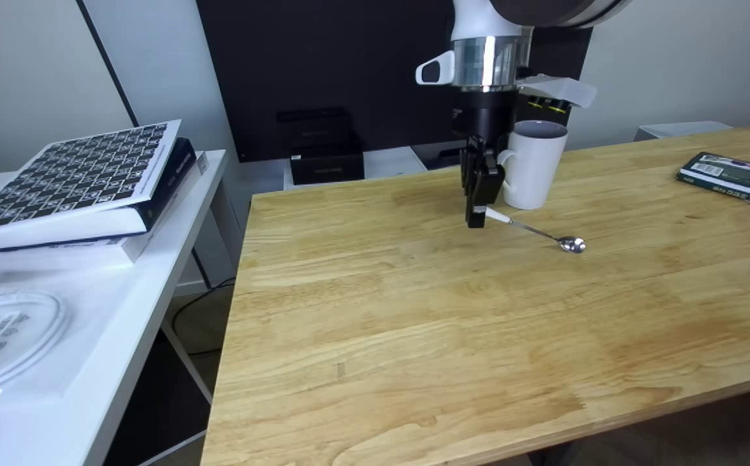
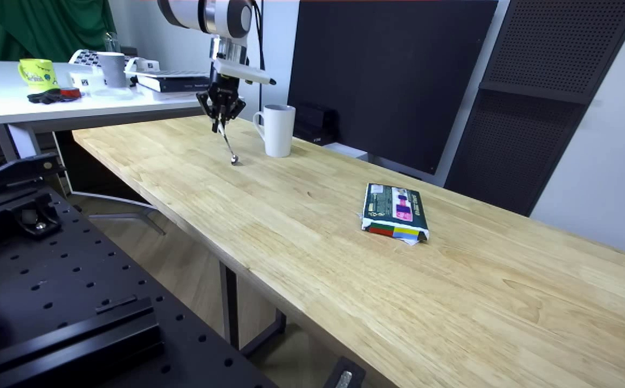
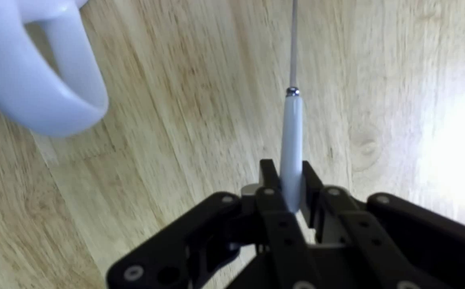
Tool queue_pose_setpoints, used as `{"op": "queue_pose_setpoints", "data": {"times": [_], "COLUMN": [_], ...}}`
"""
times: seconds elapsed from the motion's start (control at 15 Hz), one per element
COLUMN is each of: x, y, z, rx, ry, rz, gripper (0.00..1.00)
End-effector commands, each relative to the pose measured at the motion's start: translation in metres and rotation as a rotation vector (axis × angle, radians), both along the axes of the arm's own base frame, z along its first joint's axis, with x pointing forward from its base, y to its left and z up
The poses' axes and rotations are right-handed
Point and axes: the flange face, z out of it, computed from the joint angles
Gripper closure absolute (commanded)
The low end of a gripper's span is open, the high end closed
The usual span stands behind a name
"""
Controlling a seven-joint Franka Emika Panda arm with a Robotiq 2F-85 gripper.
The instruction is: Put the spoon in the cup then take it out and put it on the table
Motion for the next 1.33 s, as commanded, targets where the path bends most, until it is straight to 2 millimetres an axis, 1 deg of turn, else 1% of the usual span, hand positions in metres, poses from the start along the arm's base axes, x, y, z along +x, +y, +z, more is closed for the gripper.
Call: {"op": "queue_pose_setpoints", "data": {"times": [0.0,0.13,0.27,0.4,0.47,0.53,0.73,0.87,1.0,1.07,1.13,1.2,1.27], "x": [-0.005,-0.005,-0.005,0.0,0.004,0.008,0.032,0.05,0.066,0.073,0.078,0.082,0.084], "y": [-0.004,-0.006,-0.008,-0.013,-0.018,-0.023,-0.047,-0.075,-0.115,-0.139,-0.158,-0.18,-0.153], "z": [0.007,0.011,0.023,0.043,0.057,0.072,0.122,0.157,0.186,0.196,0.203,0.203,0.198], "rx": [0.011,-0.01,-0.031,-0.054,-0.076,-0.085,-0.06,-0.034,-0.012,-0.004,0.0,0.002,-0.002], "ry": [-0.008,-0.018,0.013,0.015,0.011,0.007,-0.047,-0.093,-0.124,-0.137,-0.147,-0.148,-0.147], "rz": [-0.021,-0.026,-0.028,-0.05,-0.077,-0.133,-0.292,-0.38,-0.47,-0.516,-0.564,-0.611,-0.509], "gripper": [0.5,0.38,0.23,0.1,0.04,0.01,0.0,0.0,0.0,0.0,0.0,0.0,0.0]}}
